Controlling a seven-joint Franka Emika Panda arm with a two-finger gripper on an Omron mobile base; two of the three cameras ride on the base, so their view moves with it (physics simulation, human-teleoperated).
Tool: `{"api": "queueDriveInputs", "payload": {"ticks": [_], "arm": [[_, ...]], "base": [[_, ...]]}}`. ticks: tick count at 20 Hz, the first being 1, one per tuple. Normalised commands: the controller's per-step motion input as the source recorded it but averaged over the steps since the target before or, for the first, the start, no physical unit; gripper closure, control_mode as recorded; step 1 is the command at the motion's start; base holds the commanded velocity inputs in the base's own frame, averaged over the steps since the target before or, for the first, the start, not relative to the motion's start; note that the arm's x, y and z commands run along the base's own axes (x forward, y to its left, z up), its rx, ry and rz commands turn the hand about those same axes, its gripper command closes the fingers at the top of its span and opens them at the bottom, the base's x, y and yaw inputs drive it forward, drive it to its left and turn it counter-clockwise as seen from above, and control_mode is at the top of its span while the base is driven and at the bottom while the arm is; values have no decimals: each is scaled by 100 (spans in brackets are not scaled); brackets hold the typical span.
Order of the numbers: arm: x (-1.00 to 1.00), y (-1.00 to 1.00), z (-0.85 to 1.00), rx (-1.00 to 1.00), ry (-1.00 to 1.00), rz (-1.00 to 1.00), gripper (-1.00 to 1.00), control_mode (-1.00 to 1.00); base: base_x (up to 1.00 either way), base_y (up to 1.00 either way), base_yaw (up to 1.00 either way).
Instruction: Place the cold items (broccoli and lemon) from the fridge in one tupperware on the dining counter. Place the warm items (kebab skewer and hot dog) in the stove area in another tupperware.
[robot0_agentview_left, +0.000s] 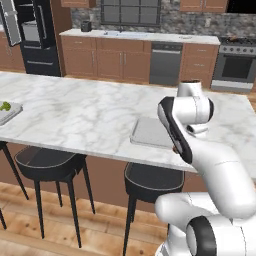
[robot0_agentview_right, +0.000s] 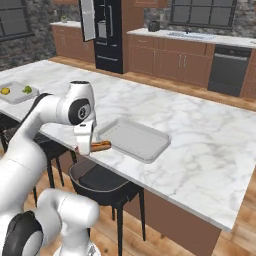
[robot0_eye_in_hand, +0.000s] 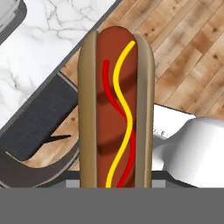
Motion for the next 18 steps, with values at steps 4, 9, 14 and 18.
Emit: {"api": "queueDriveInputs", "payload": {"ticks": [4,9,14,18], "arm": [[100,-56,0,12,15,-8,100,-100],[100,-63,-8,11,26,-17,100,-100],[89,-81,-31,5,19,-30,100,-100],[100,-18,-55,0,0,-21,100,-100]], "base": [[0,0,0],[0,0,0],[0,0,0],[0,0,0]]}}
